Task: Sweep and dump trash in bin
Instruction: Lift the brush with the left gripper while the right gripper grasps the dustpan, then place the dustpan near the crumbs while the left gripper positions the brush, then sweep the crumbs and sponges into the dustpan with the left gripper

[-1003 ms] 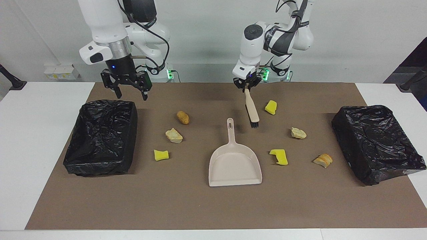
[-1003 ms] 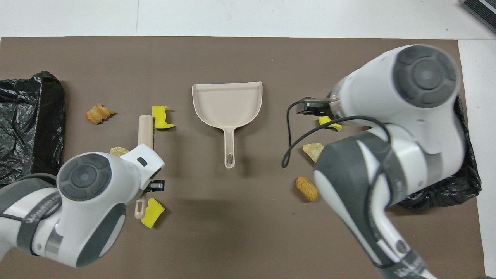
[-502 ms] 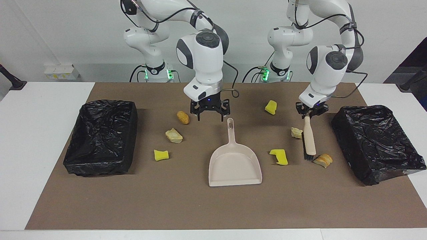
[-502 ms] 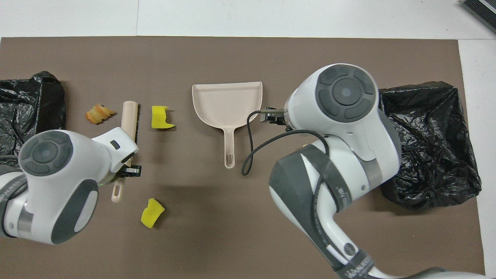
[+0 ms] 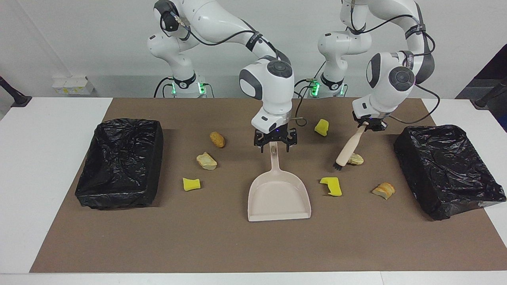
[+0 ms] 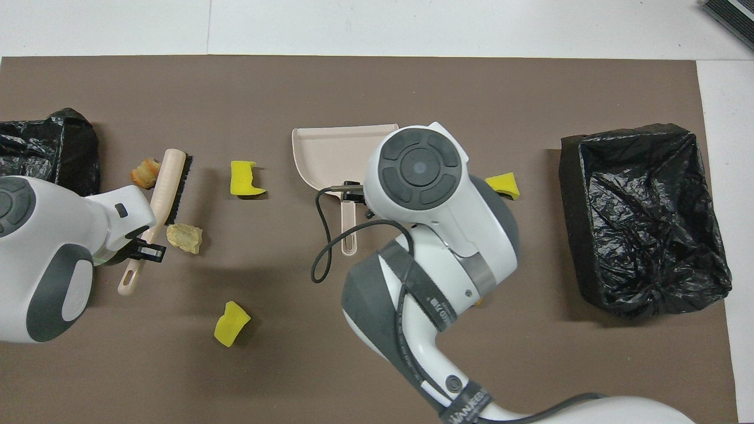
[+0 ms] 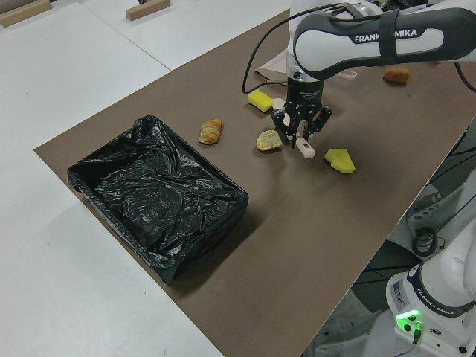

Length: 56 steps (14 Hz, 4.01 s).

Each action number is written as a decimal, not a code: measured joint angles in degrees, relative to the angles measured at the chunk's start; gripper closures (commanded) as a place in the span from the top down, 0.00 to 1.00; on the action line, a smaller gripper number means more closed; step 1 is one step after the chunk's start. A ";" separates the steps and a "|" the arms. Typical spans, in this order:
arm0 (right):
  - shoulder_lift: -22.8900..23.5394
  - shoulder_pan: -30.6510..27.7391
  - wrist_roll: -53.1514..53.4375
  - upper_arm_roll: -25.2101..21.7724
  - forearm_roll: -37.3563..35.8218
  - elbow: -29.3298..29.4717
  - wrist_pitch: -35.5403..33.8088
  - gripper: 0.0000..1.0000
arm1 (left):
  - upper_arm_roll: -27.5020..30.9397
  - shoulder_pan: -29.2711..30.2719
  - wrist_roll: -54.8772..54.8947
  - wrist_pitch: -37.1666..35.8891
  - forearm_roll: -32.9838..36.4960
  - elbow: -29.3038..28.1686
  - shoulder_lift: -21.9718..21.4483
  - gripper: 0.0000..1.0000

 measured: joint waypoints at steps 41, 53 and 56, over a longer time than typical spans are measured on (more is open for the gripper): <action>-0.85 -14.00 -111.48 0.49 3.18 0.38 -5.65 0.00 | 0.70 11.87 -14.82 13.18 9.87 19.42 18.86 0.00; 0.91 -12.78 -115.21 0.96 3.07 1.01 -5.68 0.00 | -0.74 1.27 -27.28 11.35 -0.99 9.10 14.70 0.00; 0.91 -12.60 -115.22 0.98 3.09 0.94 -5.67 0.00 | -0.86 -2.98 -27.89 11.28 -1.87 7.15 13.51 0.00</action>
